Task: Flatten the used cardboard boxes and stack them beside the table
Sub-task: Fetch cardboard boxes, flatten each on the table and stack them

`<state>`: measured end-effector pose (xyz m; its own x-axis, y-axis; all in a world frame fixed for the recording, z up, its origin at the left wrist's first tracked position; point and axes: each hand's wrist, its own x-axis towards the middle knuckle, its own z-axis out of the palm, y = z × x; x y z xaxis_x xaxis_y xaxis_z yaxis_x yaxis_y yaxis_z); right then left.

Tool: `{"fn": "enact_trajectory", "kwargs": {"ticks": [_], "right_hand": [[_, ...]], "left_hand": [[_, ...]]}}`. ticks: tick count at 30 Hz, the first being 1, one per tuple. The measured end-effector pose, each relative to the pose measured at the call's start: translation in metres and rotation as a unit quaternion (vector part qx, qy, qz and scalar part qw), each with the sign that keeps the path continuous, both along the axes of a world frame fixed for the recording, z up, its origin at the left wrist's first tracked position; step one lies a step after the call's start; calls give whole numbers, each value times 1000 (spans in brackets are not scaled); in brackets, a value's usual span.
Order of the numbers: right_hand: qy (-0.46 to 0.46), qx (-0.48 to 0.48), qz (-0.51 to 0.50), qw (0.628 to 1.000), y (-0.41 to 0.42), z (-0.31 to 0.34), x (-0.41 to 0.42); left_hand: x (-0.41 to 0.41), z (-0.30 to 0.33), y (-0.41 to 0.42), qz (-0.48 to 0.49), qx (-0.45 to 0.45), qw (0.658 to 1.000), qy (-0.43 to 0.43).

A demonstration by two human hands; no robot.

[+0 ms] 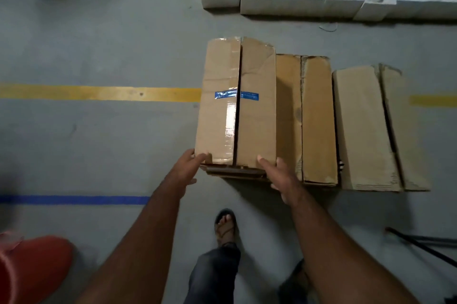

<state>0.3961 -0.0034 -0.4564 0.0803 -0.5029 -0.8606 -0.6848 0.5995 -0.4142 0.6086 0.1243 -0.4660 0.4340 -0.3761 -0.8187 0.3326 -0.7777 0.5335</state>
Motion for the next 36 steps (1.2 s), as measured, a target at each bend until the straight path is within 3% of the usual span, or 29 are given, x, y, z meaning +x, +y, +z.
{"fn": "enact_trajectory", "kwargs": {"ticks": [2,7,15,25,36], "right_hand": [[-27,1,-66,997,2,0,6],[-101,-27,-175,979,5,31,12],[-181,-114,-171,962,13,117,-24],[-227,-211,-252,917,69,213,-198],[-216,-336,-432,809,225,279,-521]], "left_hand": [[-5,-1,-4,39,-35,999,15],[-20,37,-33,177,-160,969,-61],[-44,138,-25,158,-207,965,-47],[-190,236,-13,-10,-290,956,-28],[-505,284,40,-259,-356,897,37]]}}
